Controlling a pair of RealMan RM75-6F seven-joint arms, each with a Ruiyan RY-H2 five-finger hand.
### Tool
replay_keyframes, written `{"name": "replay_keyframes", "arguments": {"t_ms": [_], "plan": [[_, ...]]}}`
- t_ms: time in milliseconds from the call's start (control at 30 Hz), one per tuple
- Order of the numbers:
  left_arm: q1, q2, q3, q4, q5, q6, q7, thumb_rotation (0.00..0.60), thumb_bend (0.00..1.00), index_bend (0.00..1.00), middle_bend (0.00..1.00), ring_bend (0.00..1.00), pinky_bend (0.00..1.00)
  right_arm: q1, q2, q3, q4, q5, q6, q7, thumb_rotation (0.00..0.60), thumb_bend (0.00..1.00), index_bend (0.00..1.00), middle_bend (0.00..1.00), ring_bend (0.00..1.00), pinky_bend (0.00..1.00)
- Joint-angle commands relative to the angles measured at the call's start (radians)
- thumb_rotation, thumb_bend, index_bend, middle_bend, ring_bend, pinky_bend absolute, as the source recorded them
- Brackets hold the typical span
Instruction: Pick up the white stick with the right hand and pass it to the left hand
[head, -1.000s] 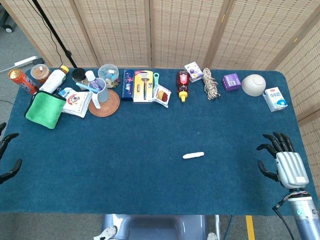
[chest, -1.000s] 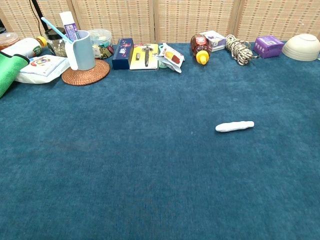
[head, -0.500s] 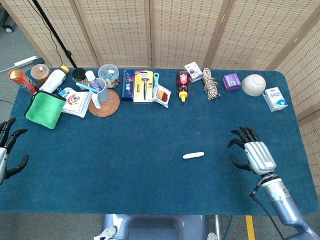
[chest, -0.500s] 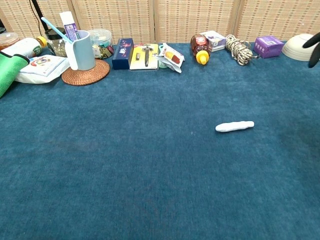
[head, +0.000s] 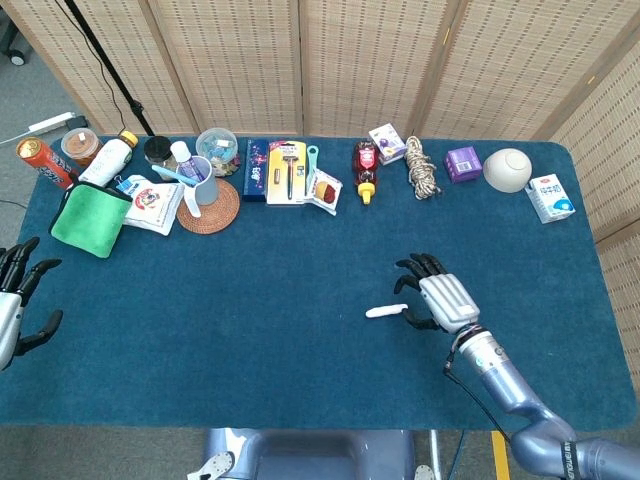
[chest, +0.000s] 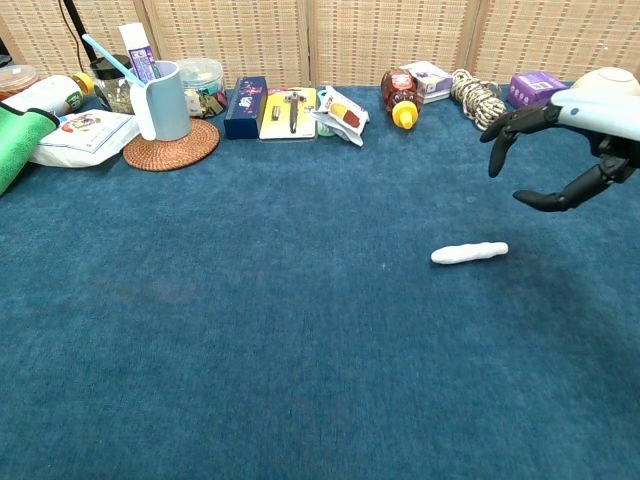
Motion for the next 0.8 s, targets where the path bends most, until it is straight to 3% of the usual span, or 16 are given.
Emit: {"name": "replay_keyframes", "arguments": {"t_ms": [33, 300, 800], "plan": [[0.000, 0.000, 0.001, 0.002, -0.002, -0.002, 0.000, 0.600, 0.32, 0.21, 0.01, 0.01, 0.01, 0.024, -0.039, -0.002, 0.042, 0.018, -0.026, -0.023, 0.600, 0.43, 0.40, 0.14, 0.00, 0.00], [0.003, 0.003, 0.008, 0.004, -0.012, -0.005, 0.001, 0.600, 0.32, 0.21, 0.01, 0.01, 0.01, 0.049, -0.129, -0.029, 0.172, 0.046, -0.051, -0.065, 0.600, 0.43, 0.39, 0.15, 0.00, 0.00], [0.008, 0.009, 0.016, -0.002, -0.012, 0.001, 0.001, 0.600, 0.32, 0.21, 0.01, 0.01, 0.01, 0.048, -0.198, -0.063, 0.283, 0.040, -0.036, -0.065, 0.600, 0.43, 0.41, 0.16, 0.00, 0.00]]}}
